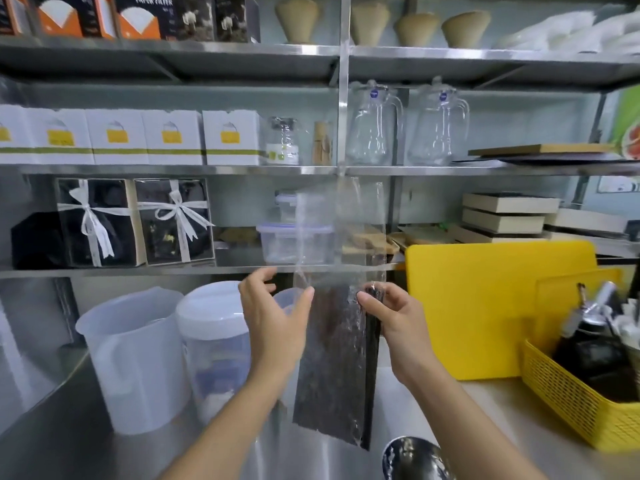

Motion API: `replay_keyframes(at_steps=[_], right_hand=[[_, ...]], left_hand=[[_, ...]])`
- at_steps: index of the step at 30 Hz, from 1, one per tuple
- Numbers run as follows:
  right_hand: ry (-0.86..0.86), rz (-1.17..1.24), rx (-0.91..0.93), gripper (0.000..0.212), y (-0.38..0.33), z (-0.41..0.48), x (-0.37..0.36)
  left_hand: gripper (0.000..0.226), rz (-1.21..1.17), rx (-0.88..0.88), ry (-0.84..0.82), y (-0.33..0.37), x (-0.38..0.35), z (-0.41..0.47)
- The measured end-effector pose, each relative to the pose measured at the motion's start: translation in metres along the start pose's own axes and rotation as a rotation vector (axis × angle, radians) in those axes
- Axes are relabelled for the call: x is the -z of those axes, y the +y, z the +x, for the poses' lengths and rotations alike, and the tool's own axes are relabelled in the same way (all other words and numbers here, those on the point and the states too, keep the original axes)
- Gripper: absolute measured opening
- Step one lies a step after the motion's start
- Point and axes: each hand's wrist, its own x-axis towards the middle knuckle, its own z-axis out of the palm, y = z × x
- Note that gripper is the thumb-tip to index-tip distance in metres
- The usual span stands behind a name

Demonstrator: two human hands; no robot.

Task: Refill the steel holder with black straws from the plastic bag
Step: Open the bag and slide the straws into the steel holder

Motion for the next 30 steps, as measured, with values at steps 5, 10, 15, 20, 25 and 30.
replay_keyframes(at_steps=[5,10,15,20,25,30], right_hand=[[0.070,0.013,0.089,0.010,-0.002,-0.012,0.009],[-0.001,0.039,0.084,0.014,-0.004,-0.025,0.014],[-0.113,0.062,0.066,0.017,-0.006,-0.034,0.023],[-0.124,0.059,0.059,0.018,-0.003,-0.037,0.037],[-0.076,0.063,0.031,0.019,0.002,-0.037,0.051],[0.046,0.079,-0.026,0.016,0.006,-0.033,0.070]], left_hand=[[0.037,0.081,-0.144,-0.312,0.011,-0.011,-0.033],[0.064,0.044,-0.010,-0.474,0.014,-0.019,-0.053],[0.060,-0.015,0.026,-0.461,0.020,-0.023,-0.064],[0.042,-0.100,0.046,-0.481,0.028,-0.020,-0.067],[0.035,-0.084,0.083,-0.470,0.034,-0.020,-0.070],[0.028,-0.097,0.224,-0.316,0.033,-0.025,-0.062]])
